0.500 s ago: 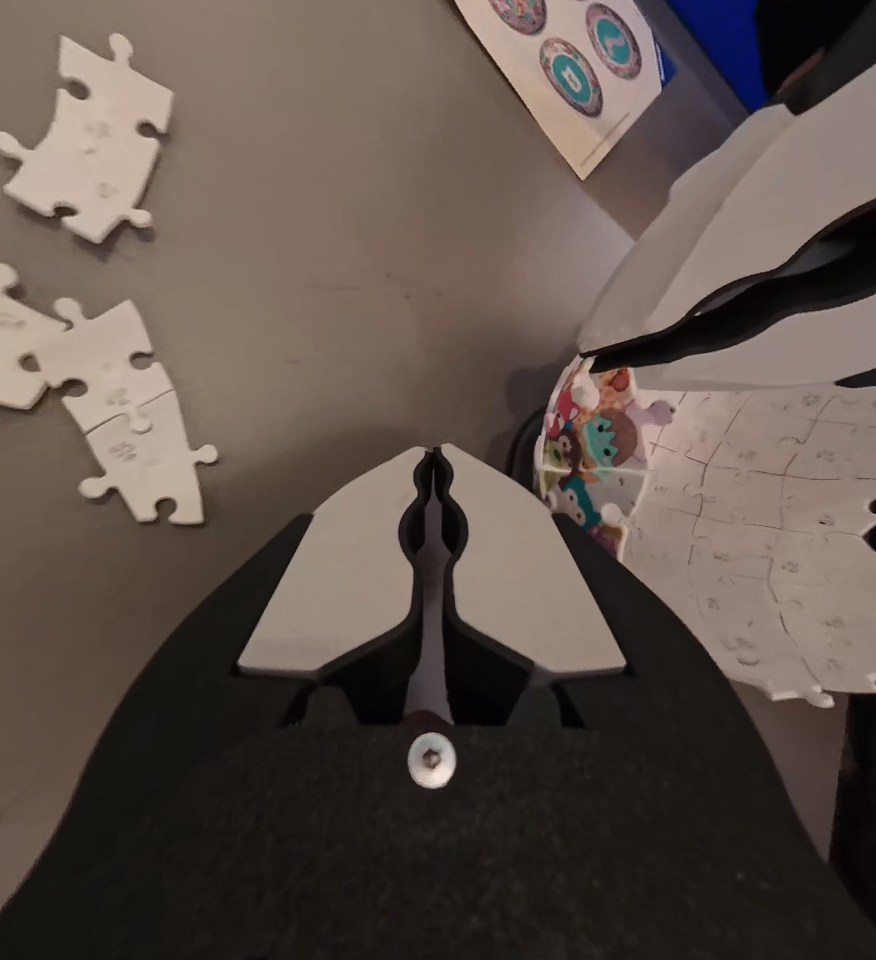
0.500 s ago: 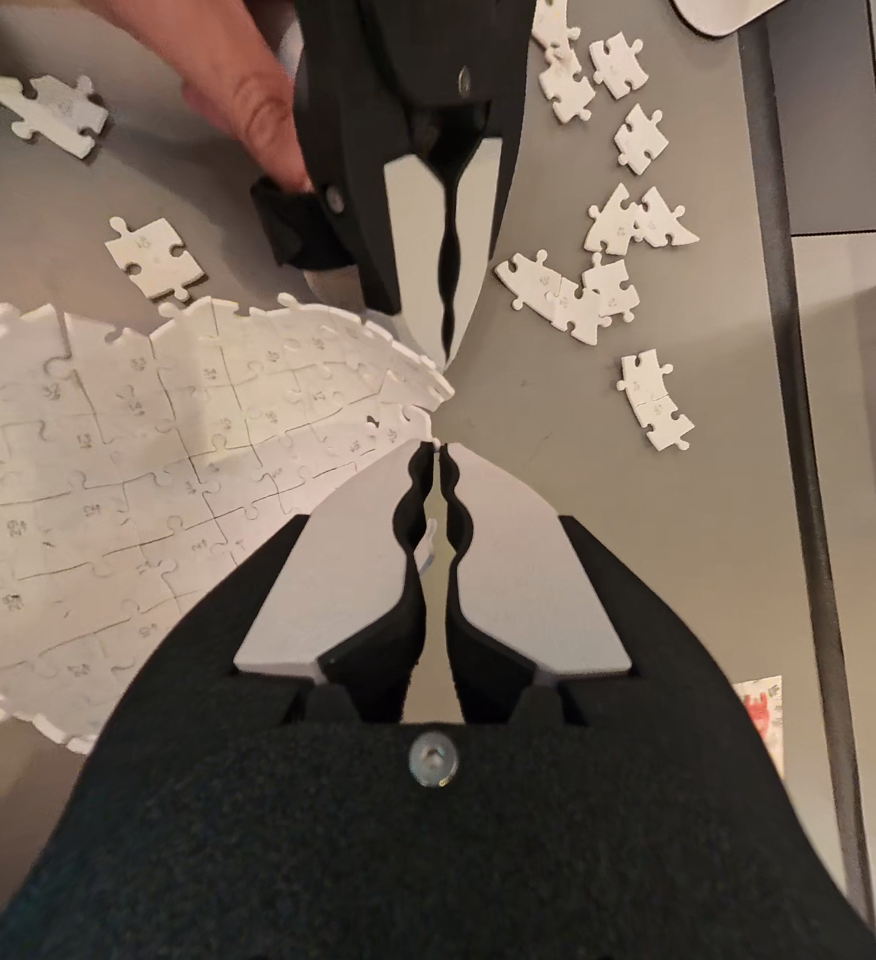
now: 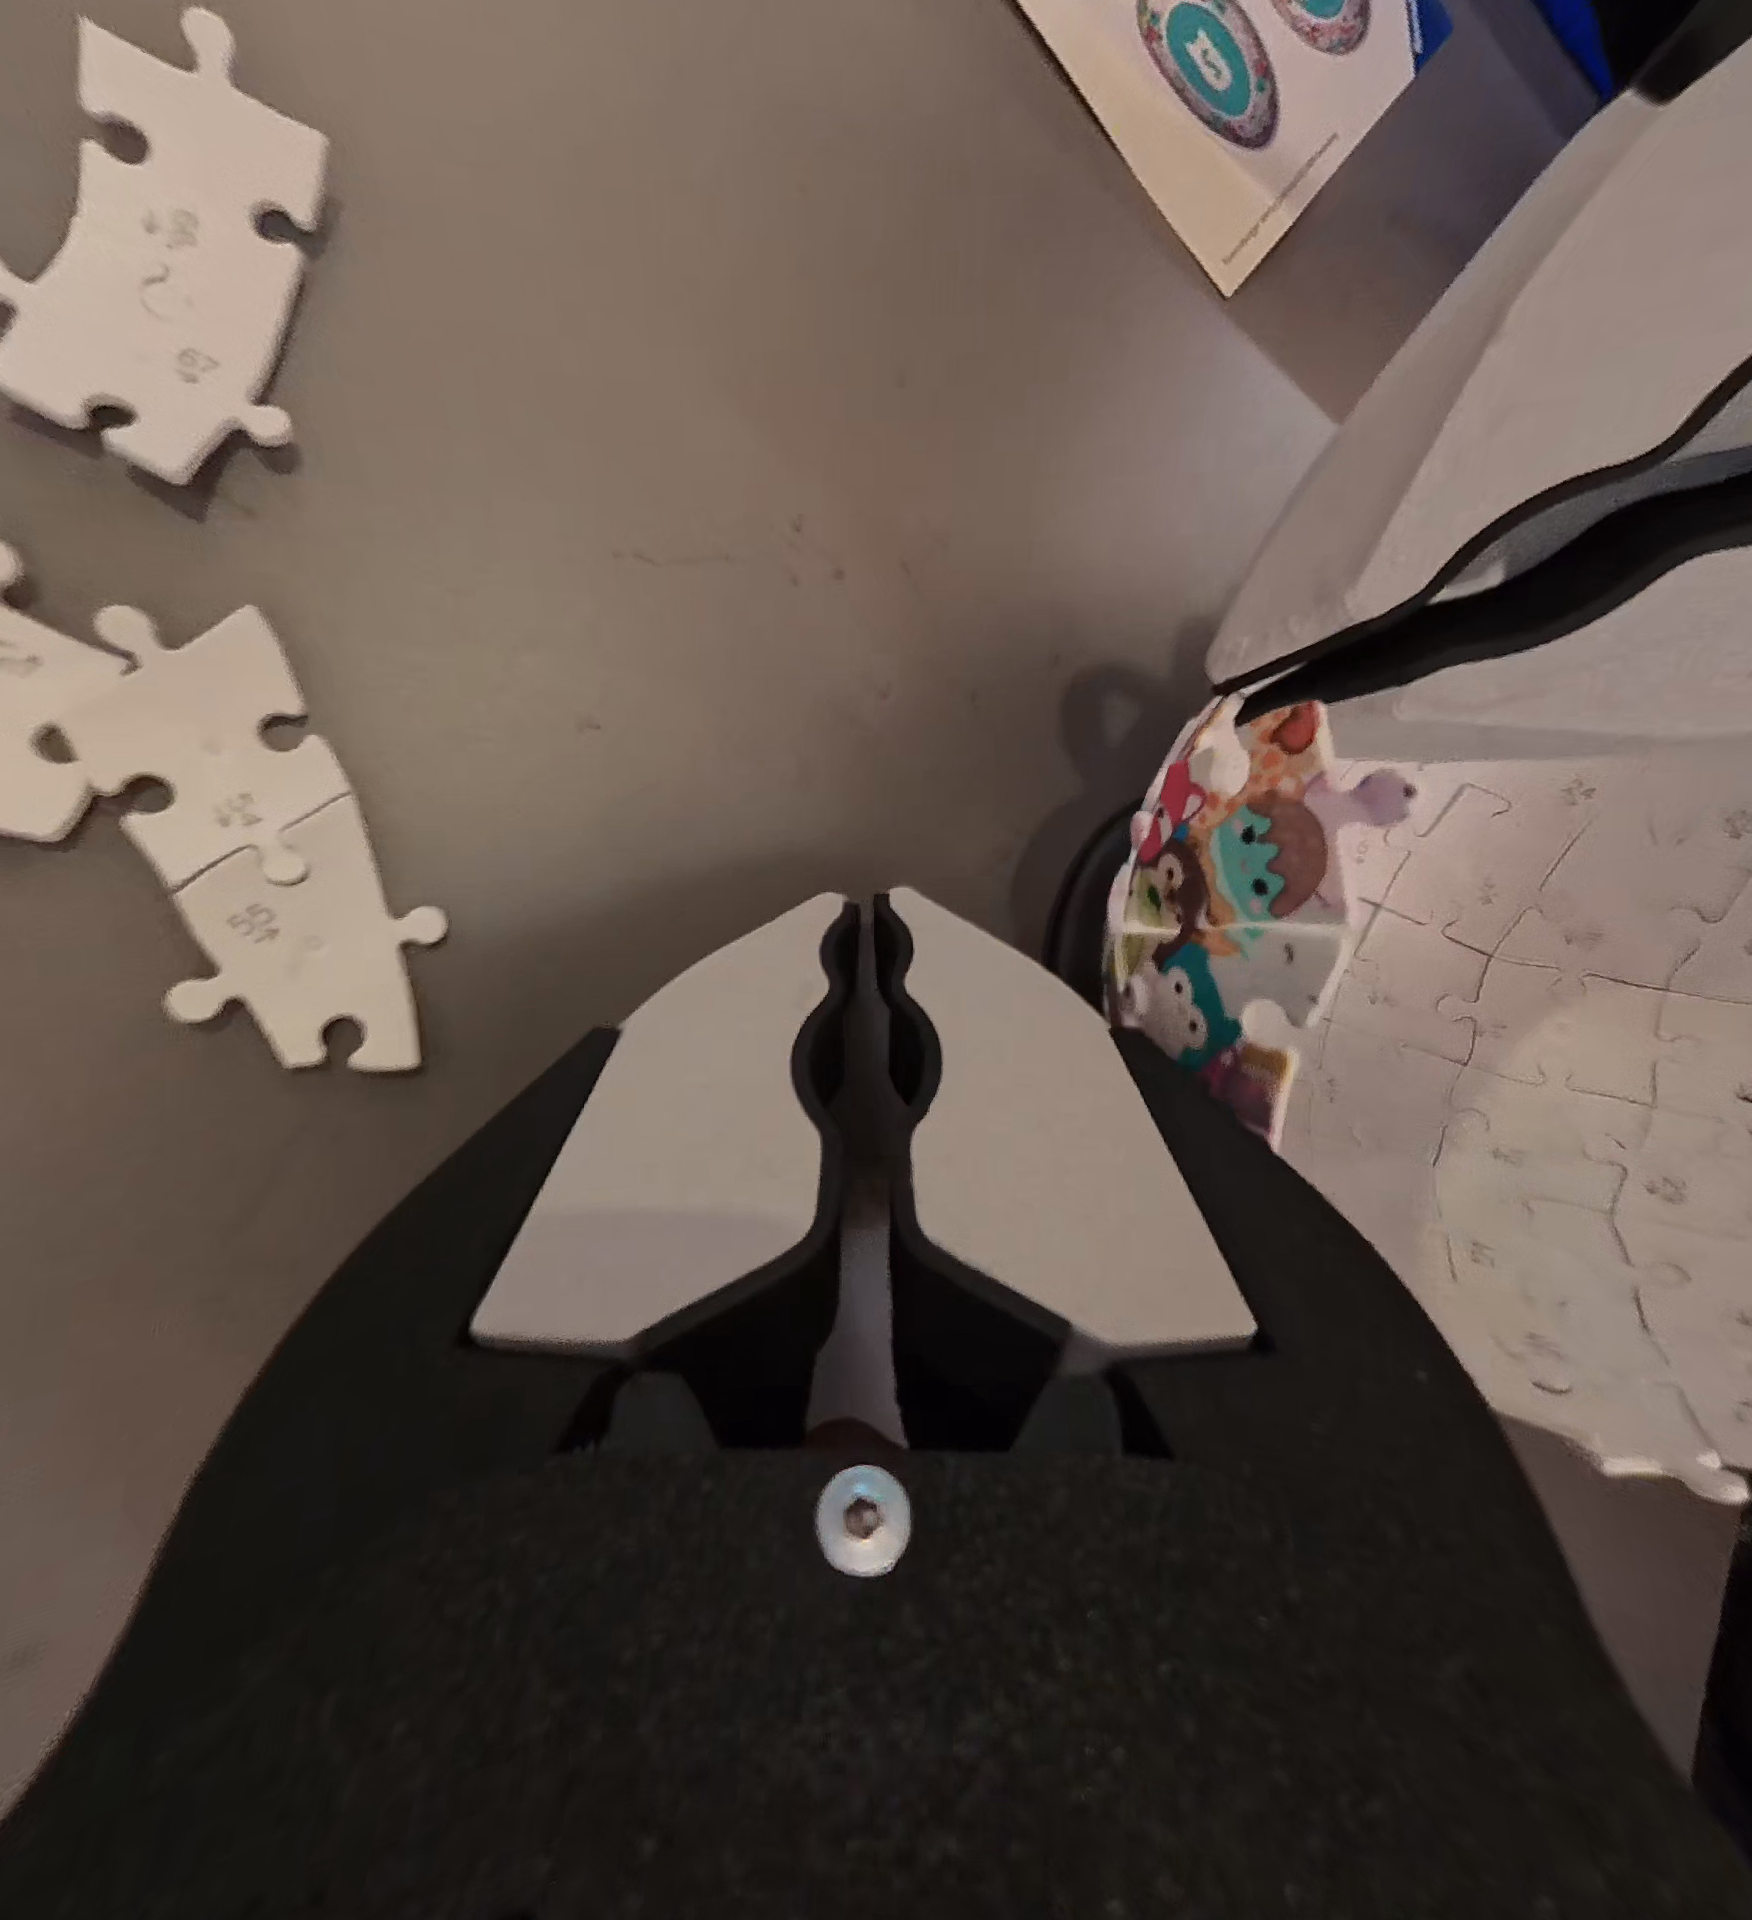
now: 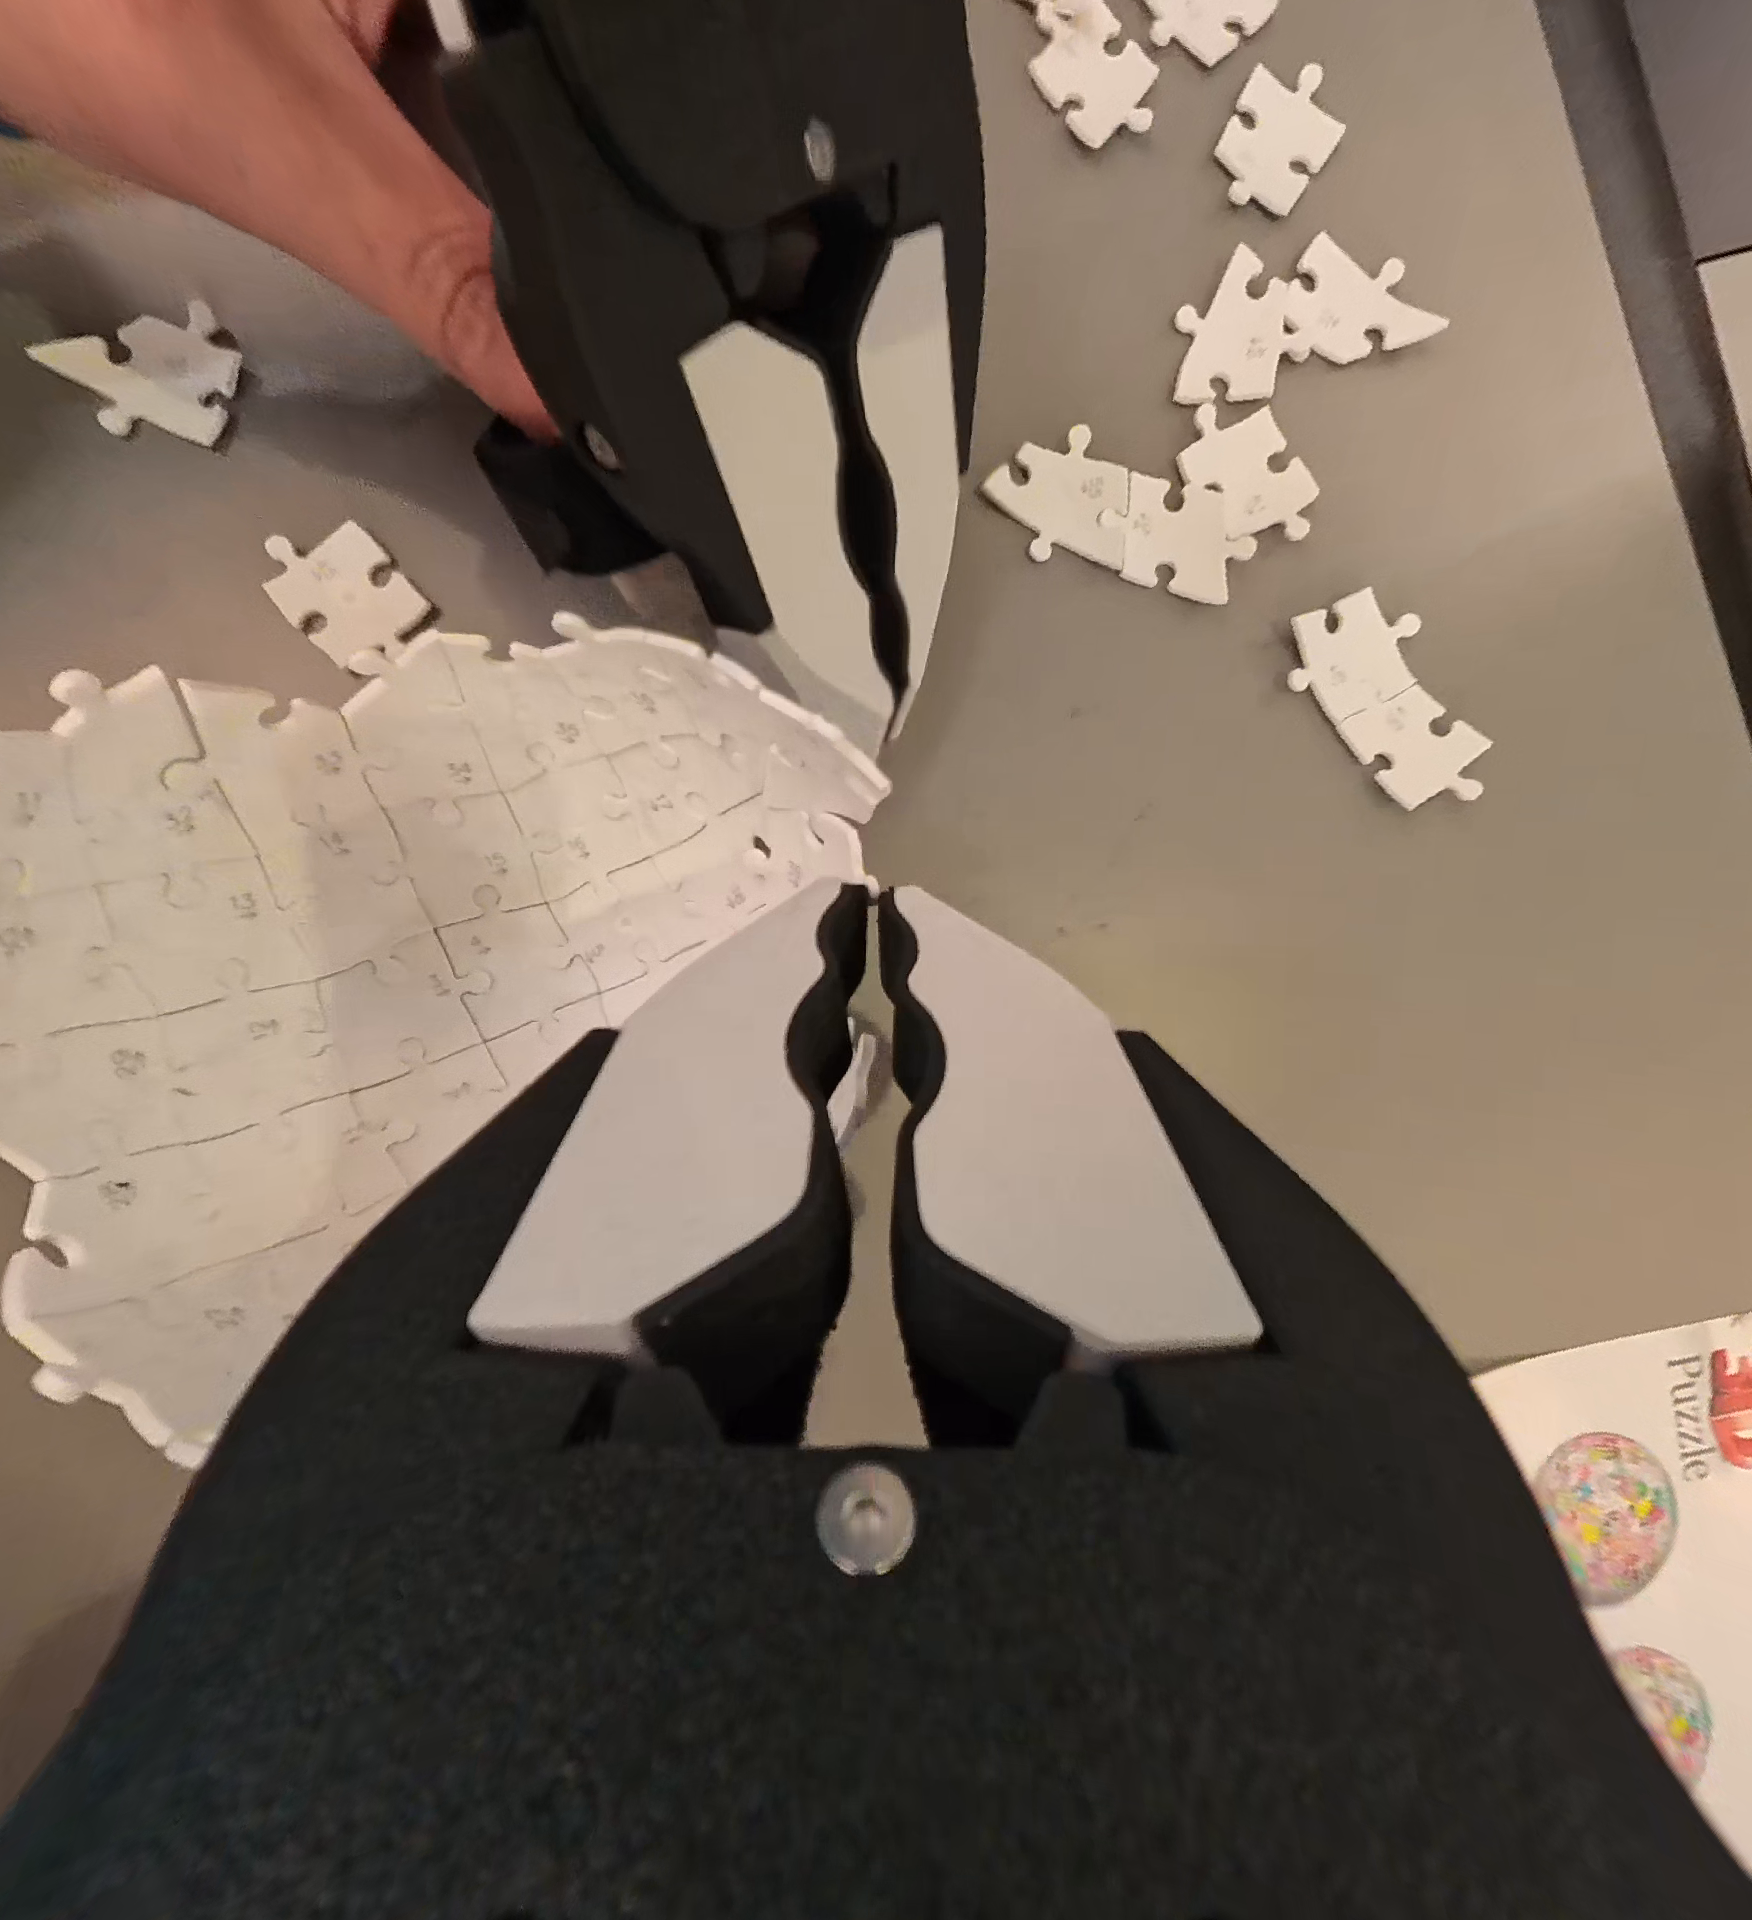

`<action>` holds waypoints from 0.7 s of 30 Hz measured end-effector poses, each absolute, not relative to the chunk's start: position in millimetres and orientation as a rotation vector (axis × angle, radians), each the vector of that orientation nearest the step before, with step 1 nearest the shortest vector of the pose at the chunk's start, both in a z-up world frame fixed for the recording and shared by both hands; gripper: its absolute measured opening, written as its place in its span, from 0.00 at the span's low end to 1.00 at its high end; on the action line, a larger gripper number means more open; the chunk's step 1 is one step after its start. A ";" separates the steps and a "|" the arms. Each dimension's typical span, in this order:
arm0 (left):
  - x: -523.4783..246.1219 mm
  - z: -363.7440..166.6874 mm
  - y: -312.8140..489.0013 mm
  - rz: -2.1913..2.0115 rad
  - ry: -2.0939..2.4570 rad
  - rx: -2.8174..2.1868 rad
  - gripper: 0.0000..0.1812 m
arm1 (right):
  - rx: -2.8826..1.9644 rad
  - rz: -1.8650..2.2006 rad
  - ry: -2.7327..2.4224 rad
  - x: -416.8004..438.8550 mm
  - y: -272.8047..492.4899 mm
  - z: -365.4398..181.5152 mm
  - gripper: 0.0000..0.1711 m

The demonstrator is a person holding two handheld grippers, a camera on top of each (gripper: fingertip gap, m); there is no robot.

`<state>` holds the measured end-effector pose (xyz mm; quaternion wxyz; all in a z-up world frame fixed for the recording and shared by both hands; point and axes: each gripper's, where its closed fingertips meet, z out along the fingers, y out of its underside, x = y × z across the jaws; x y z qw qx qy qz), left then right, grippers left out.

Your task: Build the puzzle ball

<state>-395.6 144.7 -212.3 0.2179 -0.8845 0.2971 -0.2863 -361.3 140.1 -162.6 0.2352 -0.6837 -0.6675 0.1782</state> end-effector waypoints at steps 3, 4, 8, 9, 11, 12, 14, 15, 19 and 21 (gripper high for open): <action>-403.0 -199.5 144.9 -0.795 0.791 -2.439 0.05 | -1.905 0.533 -1.788 -360.3 140.8 -162.1 0.01; -404.6 -194.2 144.5 -0.800 0.782 -2.435 0.07 | -1.915 0.546 -1.771 -359.9 141.0 -162.2 0.01; -407.5 -171.3 144.1 -0.803 0.762 -2.398 0.11 | -1.942 0.595 -1.712 -358.4 141.1 -162.7 0.01; -407.7 -166.4 143.6 -0.804 0.760 -2.391 0.12 | -1.950 0.608 -1.700 -357.9 141.0 -162.9 0.01; -406.6 -157.7 142.2 -0.812 0.760 -2.375 0.13 | -1.962 0.627 -1.682 -356.9 140.7 -163.8 0.01; -404.7 -153.8 140.6 -0.825 0.767 -2.364 0.13 | -1.969 0.636 -1.671 -356.5 140.5 -164.3 0.01; -401.8 -152.4 135.6 -0.844 0.789 -2.372 0.13 | -1.984 0.651 -1.659 -355.3 140.1 -166.2 0.01; -401.5 -154.8 132.9 -0.842 0.805 -2.390 0.14 | -1.992 0.657 -1.653 -354.8 139.7 -167.1 0.01; -404.5 -166.5 129.0 -0.843 0.814 -2.434 0.13 | -2.006 0.677 -1.633 -353.7 138.6 -167.9 0.01; -405.9 -169.4 129.4 -0.870 0.794 -2.440 0.13 | -2.008 0.681 -1.630 -353.1 138.0 -168.0 0.01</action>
